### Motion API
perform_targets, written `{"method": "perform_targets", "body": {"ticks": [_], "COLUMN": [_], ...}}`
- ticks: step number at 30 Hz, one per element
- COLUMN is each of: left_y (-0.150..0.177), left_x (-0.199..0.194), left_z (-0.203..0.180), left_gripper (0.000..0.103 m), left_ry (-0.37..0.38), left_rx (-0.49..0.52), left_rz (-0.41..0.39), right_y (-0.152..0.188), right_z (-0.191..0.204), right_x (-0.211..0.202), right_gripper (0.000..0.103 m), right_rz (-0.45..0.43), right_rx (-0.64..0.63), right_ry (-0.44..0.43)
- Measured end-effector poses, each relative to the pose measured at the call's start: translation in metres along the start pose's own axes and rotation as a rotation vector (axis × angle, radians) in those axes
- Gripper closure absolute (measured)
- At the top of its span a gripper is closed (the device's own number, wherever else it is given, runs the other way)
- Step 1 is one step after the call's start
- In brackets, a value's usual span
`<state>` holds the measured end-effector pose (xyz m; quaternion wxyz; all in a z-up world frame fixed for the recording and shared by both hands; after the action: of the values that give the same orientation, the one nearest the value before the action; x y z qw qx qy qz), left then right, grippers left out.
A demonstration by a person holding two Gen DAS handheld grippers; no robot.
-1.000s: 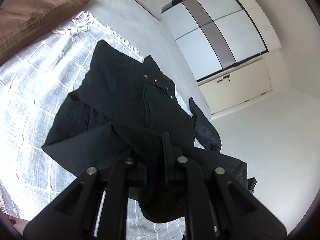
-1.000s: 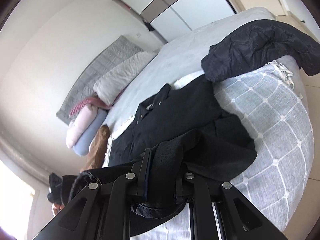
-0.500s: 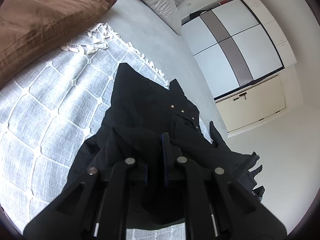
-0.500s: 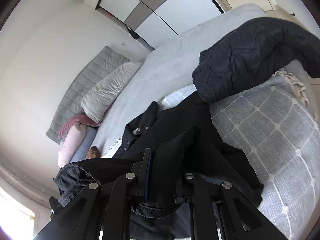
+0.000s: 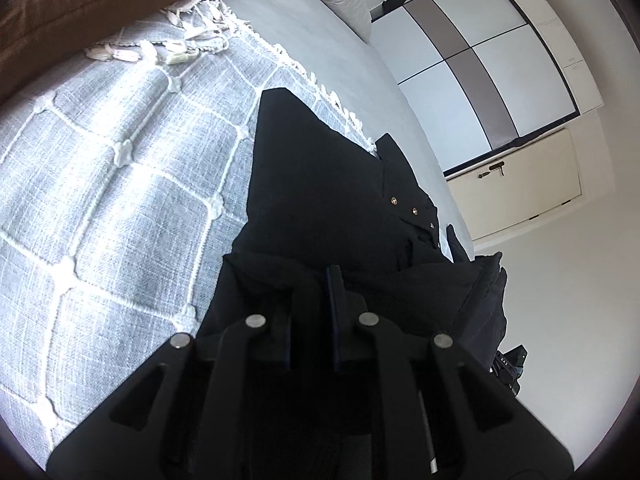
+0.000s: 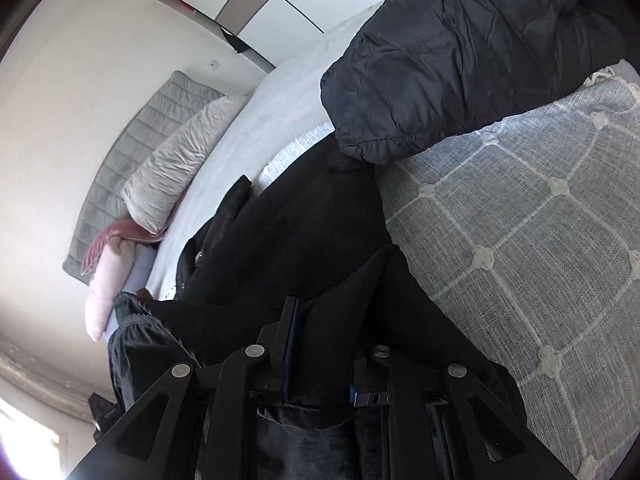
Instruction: Fold large clothes
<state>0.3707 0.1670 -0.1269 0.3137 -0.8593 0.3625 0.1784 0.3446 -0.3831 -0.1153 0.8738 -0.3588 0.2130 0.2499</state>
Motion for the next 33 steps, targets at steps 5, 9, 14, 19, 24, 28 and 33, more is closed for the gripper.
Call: {"method": "perform_targets", "body": {"ticks": [5, 9, 14, 19, 24, 28, 33], "left_y": [-0.004, -0.018, -0.015, -0.003, -0.008, -0.008, -0.022], "left_x": [-0.035, -0.074, -0.076, -0.037, 0.006, 0.011, -0.040], "left_z": [-0.020, -0.039, -0.038, -0.029, -0.026, -0.031, -0.074], "left_gripper": [0.036, 0.027, 0.026, 0.026, 0.039, 0.093, 0.097], "left_ry": [-0.003, 0.007, -0.172, -0.274, -0.307, -0.299, -0.255], "left_rx": [0.040, 0.140, 0.422, 0.645, 0.638, 0.545, 0.577], "left_rz": [-0.014, -0.092, -0.086, -0.025, 0.004, -0.009, -0.204], "right_y": [-0.006, -0.026, -0.038, -0.024, -0.020, -0.013, -0.020], "right_z": [0.013, 0.025, 0.024, 0.021, 0.025, 0.026, 0.053], "right_x": [-0.028, -0.069, -0.092, -0.064, -0.016, 0.004, -0.031], "right_gripper": [0.076, 0.048, 0.044, 0.043, 0.043, 0.083, 0.098], "right_rz": [0.019, -0.058, -0.104, -0.032, 0.000, -0.016, -0.194], "right_rx": [-0.016, -0.068, -0.210, -0.408, -0.502, -0.529, -0.658], "right_ry": [-0.021, -0.042, 0.033, 0.147, 0.215, 0.259, 0.304]}}
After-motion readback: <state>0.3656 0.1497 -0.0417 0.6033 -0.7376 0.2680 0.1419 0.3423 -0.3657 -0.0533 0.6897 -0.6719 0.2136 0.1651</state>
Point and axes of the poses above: each gripper's, at about its wrist camera, not at the fingertips, and x roughly the way its jaws point, z to its left, y to its underside, the point moved 10 cm from there along x, roughly the way its jaws point, and after that the axes turned 9 degrees about -z, right-handed, at the moved point
